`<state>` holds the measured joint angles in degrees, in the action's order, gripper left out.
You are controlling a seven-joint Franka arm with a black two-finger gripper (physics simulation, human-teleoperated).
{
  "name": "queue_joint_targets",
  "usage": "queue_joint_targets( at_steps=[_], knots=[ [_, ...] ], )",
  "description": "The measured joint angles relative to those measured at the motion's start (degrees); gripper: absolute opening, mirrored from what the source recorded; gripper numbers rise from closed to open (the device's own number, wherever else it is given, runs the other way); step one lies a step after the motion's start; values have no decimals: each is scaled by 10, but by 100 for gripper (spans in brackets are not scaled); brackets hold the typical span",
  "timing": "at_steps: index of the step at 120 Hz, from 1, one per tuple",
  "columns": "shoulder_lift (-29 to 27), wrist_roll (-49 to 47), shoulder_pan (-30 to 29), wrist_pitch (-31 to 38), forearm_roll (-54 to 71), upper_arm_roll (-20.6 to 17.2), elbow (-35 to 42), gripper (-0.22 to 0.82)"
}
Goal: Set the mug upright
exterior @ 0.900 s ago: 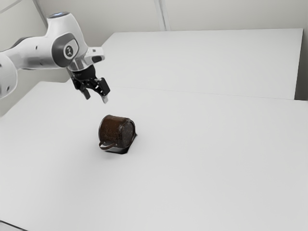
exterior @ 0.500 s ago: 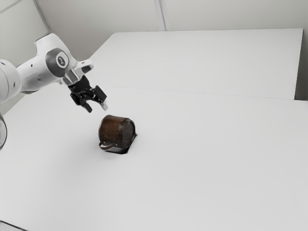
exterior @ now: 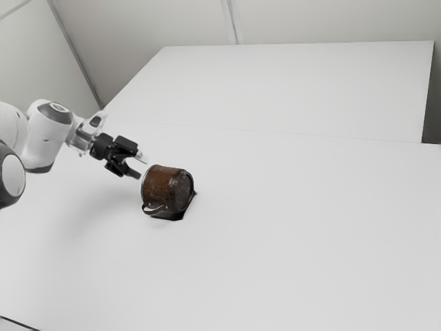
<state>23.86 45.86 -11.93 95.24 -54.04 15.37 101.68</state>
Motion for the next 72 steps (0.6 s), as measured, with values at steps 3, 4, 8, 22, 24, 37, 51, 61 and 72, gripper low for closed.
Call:
queue_joint_targets(
  at_steps=[3,4,8,22,24,37,51,61,72],
  knots=[
    [4,9,0,-6,-10,1,0,60],
    [6,12,-1,-8,-13,1,0,60],
    [9,23,-1,-16,-26,2,0,60],
    [19,58,-1,-36,-70,3,6,60],
    [20,62,-1,-38,-76,3,7,60],
    [26,87,-1,-48,-108,3,19,60],
    [25,109,-1,-54,-127,3,26,60],
    [22,123,-1,-57,-133,4,31,60],
    [21,135,-1,-60,-140,3,42,60]
  ],
)
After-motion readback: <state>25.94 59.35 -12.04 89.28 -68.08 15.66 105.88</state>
